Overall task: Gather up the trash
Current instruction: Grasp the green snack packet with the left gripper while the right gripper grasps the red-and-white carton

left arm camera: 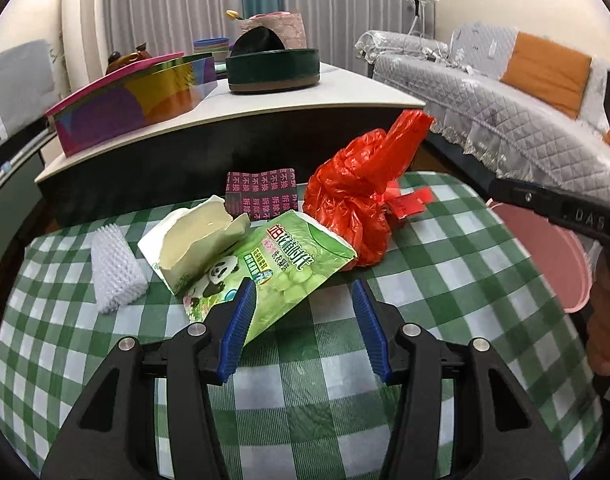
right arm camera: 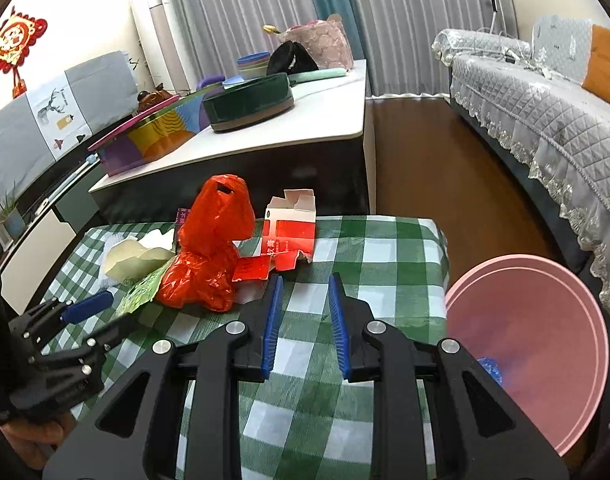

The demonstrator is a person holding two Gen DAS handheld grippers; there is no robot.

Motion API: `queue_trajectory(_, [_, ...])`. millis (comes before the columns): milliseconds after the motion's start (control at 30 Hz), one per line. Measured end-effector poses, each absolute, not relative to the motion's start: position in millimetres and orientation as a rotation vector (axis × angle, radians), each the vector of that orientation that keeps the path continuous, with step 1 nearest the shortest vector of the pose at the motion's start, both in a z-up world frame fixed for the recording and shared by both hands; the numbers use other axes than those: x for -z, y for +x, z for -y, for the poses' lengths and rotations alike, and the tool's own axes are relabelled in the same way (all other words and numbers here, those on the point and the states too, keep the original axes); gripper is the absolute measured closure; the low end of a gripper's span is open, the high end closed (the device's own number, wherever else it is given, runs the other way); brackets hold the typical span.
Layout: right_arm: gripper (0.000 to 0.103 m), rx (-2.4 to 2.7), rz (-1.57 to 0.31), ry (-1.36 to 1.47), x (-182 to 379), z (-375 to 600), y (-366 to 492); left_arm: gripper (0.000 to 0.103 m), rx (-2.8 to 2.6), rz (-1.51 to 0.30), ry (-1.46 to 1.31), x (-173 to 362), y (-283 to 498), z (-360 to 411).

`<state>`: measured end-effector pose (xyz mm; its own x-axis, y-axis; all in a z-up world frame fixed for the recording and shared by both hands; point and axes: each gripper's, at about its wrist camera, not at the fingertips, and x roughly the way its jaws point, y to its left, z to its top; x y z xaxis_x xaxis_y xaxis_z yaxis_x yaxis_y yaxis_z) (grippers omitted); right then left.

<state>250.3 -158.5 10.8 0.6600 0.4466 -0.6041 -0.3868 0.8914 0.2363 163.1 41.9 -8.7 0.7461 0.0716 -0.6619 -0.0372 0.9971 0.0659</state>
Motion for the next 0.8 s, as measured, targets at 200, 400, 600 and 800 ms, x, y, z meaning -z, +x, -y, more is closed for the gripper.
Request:
queue_trajectory(200, [0.078, -0.478, -0.737, 0.146, -1, 155, 269, 0.053, -0.097, -0.744, 0.135, 18, 172, -38])
queue_trajectory(400, [0.078, -0.503, -0.771, 0.183, 8, 143, 285, 0.057, -0.135, -0.772, 0.118, 23, 179, -50])
queue_trajectory(600, [0.078, -0.521, -0.797, 0.193, 17, 128, 297, 0.081, -0.145, -0.759, 0.102, 18, 179, -56])
queue_trajectory(800, [0.076, -0.523, -0.829, 0.21, 27, 122, 306, 0.088, -0.163, -0.718, 0.074, 6, 176, -64])
